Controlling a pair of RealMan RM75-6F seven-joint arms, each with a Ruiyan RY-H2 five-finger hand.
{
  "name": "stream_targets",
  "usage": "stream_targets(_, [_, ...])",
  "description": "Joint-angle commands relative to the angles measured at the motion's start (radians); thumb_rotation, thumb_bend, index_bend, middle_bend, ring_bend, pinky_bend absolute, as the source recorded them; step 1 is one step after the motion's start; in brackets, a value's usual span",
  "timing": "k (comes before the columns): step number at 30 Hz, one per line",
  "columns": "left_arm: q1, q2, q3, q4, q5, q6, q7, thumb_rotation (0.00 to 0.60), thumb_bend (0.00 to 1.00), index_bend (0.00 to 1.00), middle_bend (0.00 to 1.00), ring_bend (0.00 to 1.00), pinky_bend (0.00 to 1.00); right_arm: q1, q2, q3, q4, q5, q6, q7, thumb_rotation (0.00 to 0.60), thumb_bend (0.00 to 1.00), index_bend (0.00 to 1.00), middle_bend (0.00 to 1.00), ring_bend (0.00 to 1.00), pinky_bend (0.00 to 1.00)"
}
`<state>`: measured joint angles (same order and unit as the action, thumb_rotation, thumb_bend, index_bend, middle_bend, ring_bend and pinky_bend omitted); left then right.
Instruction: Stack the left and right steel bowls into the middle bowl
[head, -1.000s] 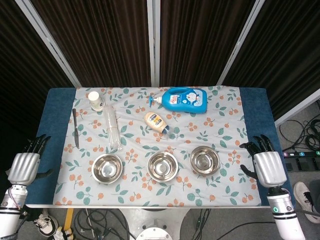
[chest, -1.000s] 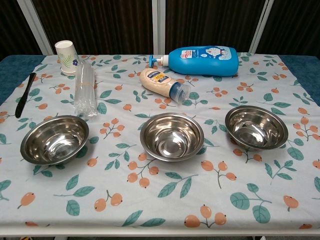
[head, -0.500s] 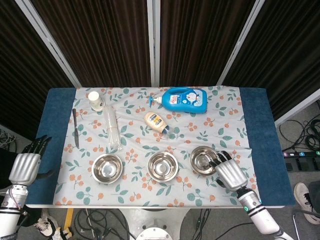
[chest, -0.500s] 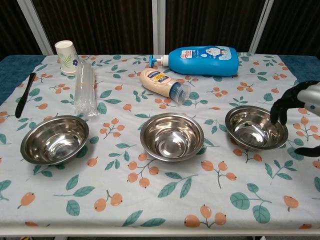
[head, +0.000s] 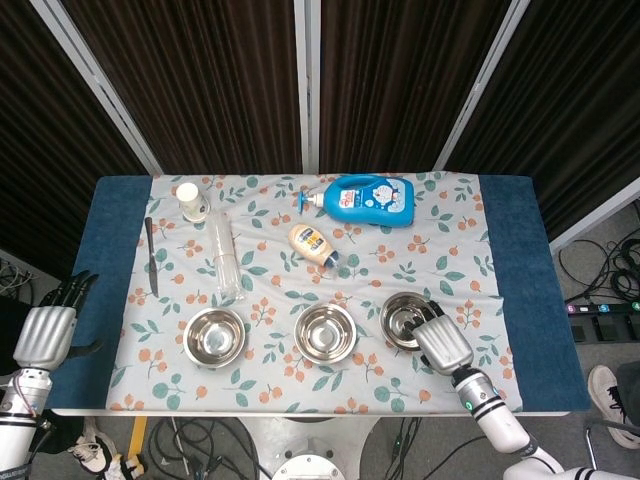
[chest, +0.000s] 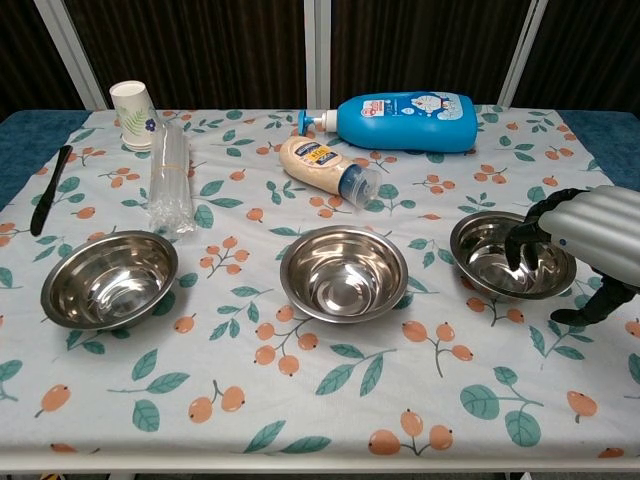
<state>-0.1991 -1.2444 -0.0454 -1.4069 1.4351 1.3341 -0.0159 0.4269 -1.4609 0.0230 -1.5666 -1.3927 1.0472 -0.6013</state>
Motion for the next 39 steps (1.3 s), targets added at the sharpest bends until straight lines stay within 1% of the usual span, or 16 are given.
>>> stream_targets(1, [-0.002, 0.0, 0.0, 0.004, 0.003, -0.002, -0.003, 0.6, 0.12, 0.12, 0.16, 0.12, 0.24, 0.01, -0.022, 0.005, 0.024, 0.011, -0.004, -0.003, 0.6, 0.11, 0.41, 0.43, 0.2, 0.17])
stream_targets(6, [0.0, -0.002, 0.001, 0.013, -0.001, -0.004, -0.01, 0.6, 0.12, 0.12, 0.16, 0.12, 0.24, 0.021, -0.054, 0.005, 0.059, 0.02, -0.011, -0.012, 0.6, 0.14, 0.44, 0.43, 0.2, 0.17])
stream_targets(12, [0.0, -0.006, 0.003, 0.024, -0.008, -0.014, -0.014, 0.6, 0.12, 0.12, 0.16, 0.12, 0.24, 0.029, -0.083, 0.003, 0.092, 0.018, -0.004, -0.012, 0.6, 0.17, 0.5, 0.44, 0.22, 0.17])
stream_targets(15, [-0.002, -0.007, 0.004, 0.028, -0.009, -0.02, -0.017, 0.6, 0.12, 0.12, 0.16, 0.12, 0.24, 0.03, -0.095, 0.004, 0.108, 0.018, 0.001, -0.004, 0.6, 0.21, 0.54, 0.46, 0.23, 0.17])
stream_targets(19, [-0.003, -0.009, 0.005, 0.035, -0.01, -0.026, -0.022, 0.6, 0.12, 0.12, 0.16, 0.12, 0.24, 0.032, -0.107, 0.003, 0.127, 0.016, 0.007, 0.004, 0.6, 0.29, 0.59, 0.5, 0.26, 0.17])
stream_targets(24, [-0.003, -0.012, 0.006, 0.044, -0.013, -0.032, -0.029, 0.6, 0.12, 0.12, 0.16, 0.12, 0.24, 0.037, -0.12, 0.002, 0.146, 0.037, -0.008, 0.0, 0.6, 0.33, 0.6, 0.52, 0.27, 0.17])
stream_targets(34, [-0.006, -0.012, 0.006, 0.044, -0.012, -0.037, -0.034, 0.6, 0.12, 0.12, 0.16, 0.12, 0.24, 0.036, -0.117, -0.002, 0.137, 0.028, 0.016, 0.005, 0.6, 0.36, 0.63, 0.54, 0.29, 0.17])
stream_targets(39, [-0.006, -0.012, 0.004, 0.042, -0.013, -0.035, -0.034, 0.6, 0.12, 0.12, 0.16, 0.12, 0.24, 0.038, -0.095, 0.004, 0.095, -0.002, 0.05, 0.004, 0.6, 0.36, 0.63, 0.54, 0.29, 0.17])
